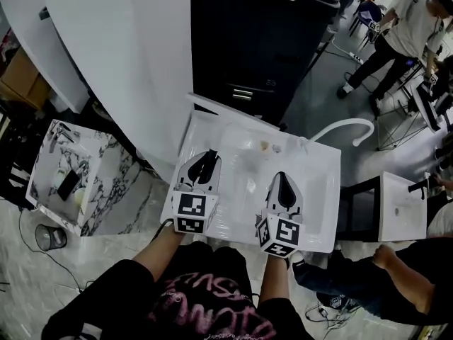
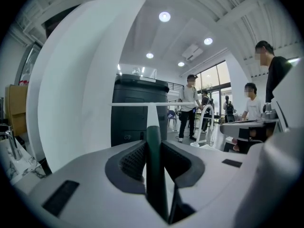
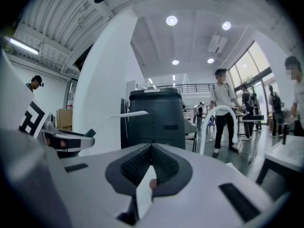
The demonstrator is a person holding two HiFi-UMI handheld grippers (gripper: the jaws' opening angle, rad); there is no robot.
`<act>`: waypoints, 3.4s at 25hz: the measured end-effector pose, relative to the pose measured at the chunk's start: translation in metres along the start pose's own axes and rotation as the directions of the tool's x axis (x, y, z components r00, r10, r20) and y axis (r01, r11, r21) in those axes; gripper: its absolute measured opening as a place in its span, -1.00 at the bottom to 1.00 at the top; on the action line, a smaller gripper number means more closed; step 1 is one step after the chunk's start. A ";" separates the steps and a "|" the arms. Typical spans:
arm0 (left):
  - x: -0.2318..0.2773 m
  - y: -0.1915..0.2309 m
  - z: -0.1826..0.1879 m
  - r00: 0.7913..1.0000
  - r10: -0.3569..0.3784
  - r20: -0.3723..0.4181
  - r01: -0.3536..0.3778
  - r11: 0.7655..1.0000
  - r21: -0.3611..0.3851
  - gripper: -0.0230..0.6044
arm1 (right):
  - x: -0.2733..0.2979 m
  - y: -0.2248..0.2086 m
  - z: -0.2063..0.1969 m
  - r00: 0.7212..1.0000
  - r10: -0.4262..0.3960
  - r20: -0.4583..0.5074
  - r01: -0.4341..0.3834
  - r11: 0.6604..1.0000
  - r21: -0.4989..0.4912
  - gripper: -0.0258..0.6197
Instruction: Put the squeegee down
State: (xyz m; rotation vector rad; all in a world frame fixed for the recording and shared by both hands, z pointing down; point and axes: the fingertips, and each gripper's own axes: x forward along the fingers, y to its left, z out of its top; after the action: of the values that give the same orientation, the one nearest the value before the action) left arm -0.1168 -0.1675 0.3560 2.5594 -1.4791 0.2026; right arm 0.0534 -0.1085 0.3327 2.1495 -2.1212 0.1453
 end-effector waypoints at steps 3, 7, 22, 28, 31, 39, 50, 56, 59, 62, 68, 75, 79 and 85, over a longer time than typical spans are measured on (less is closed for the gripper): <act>0.004 0.002 -0.003 1.000 -0.005 -0.010 0.005 1.000 -0.003 -0.62 | 0.002 -0.001 -0.004 1.000 -0.007 -0.009 0.007 1.000 0.004 -0.85; 0.010 0.005 -0.003 1.000 0.000 -0.008 0.000 1.000 -0.003 -0.62 | 0.006 -0.003 -0.007 1.000 -0.008 -0.015 0.008 1.000 0.006 -0.85; 0.037 -0.009 0.013 0.997 0.071 -0.012 -0.071 0.997 -0.008 -0.62 | 0.031 -0.048 0.004 0.999 0.039 -0.014 -0.038 0.999 0.038 -0.85; 0.045 -0.011 0.011 0.995 0.101 -0.020 -0.101 0.995 -0.012 -0.62 | 0.038 -0.058 0.000 0.998 0.067 -0.010 -0.066 0.997 0.050 -0.85; 0.049 -0.009 0.008 0.993 0.110 -0.029 -0.111 0.994 -0.010 -0.62 | 0.043 -0.058 -0.005 0.997 0.080 -0.022 -0.079 0.996 0.043 -0.85; 0.063 -0.016 -0.004 0.990 0.127 -0.061 -0.128 0.992 -0.001 -0.62 | 0.052 -0.069 -0.022 0.994 0.098 -0.052 -0.094 0.993 0.067 -0.85; 0.084 -0.016 -0.035 0.979 0.146 -0.140 -0.148 0.989 -0.005 -0.62 | 0.069 -0.079 -0.051 0.987 0.114 -0.113 -0.104 0.991 0.086 -0.85; 0.093 -0.009 -0.049 0.972 0.160 -0.170 -0.165 0.986 -0.011 -0.62 | 0.079 -0.077 -0.063 0.983 0.126 -0.135 -0.114 0.989 0.096 -0.85; 0.095 -0.007 -0.056 0.969 0.164 -0.186 -0.169 0.986 -0.011 -0.62 | 0.083 -0.076 -0.070 0.981 0.131 -0.144 -0.116 0.987 0.108 -0.85; 0.096 -0.008 -0.061 0.968 0.160 -0.192 -0.165 0.986 -0.010 -0.62 | 0.085 -0.076 -0.079 0.978 0.134 -0.162 -0.116 0.987 0.113 -0.85; 0.102 -0.009 -0.075 0.963 0.150 -0.224 -0.155 0.988 -0.006 -0.62 | 0.090 -0.075 -0.093 0.972 0.138 -0.192 -0.116 0.986 0.122 -0.85; 0.110 -0.006 -0.096 0.952 0.150 -0.266 -0.160 0.987 -0.014 -0.62 | 0.096 -0.077 -0.109 0.966 0.139 -0.220 -0.112 0.985 0.131 -0.85; 0.113 -0.004 -0.107 0.946 0.148 -0.287 -0.160 0.987 -0.018 -0.62 | 0.099 -0.074 -0.119 0.961 0.144 -0.237 -0.113 0.984 0.137 -0.85; 0.117 0.000 -0.122 0.937 0.149 -0.315 -0.164 0.986 -0.021 -0.62 | 0.104 -0.074 -0.132 0.956 0.146 -0.255 -0.111 0.983 0.147 -0.85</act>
State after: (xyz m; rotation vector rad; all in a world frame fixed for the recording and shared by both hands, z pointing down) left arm -0.0616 -0.2393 0.4990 2.2425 -1.5400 0.5610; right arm 0.1306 -0.1902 0.4772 1.9254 -2.1438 0.5663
